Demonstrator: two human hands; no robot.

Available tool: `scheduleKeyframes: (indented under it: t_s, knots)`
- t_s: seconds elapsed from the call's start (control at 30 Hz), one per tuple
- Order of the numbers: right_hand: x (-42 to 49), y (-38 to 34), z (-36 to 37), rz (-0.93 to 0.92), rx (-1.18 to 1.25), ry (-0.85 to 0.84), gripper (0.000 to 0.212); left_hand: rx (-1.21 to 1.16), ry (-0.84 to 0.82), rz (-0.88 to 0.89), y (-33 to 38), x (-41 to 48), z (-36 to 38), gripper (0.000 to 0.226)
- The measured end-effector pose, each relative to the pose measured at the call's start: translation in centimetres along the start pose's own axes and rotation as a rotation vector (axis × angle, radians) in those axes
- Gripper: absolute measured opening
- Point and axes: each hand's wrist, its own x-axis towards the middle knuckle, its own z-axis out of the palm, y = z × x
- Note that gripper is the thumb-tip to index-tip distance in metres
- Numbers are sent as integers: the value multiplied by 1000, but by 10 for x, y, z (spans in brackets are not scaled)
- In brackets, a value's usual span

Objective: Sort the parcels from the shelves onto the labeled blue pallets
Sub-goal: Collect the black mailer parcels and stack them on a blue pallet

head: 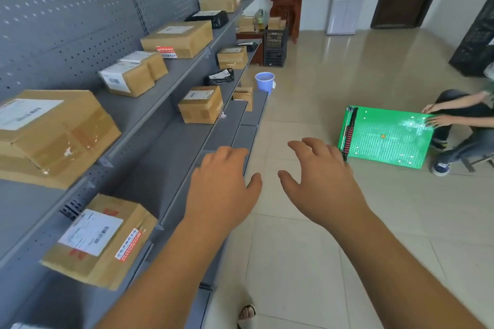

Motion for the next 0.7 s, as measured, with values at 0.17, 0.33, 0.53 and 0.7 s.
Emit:
scheduleKeyframes:
  t_s: [0.17, 0.33, 0.53, 0.7]
  knots:
    - [81, 0, 10, 78, -24, -1, 60, -64, -40, 64, -15, 96, 16, 53]
    - [153, 2, 18, 175, -26, 32, 59, -104, -80, 156, -20, 183, 28, 53]
    - [230, 23, 28, 266, -26, 33, 60, -106, -131, 214, -19, 272, 58, 51]
    - [307, 55, 35, 284, -40, 39, 60, -96, -128, 230, -5, 354, 85, 51]
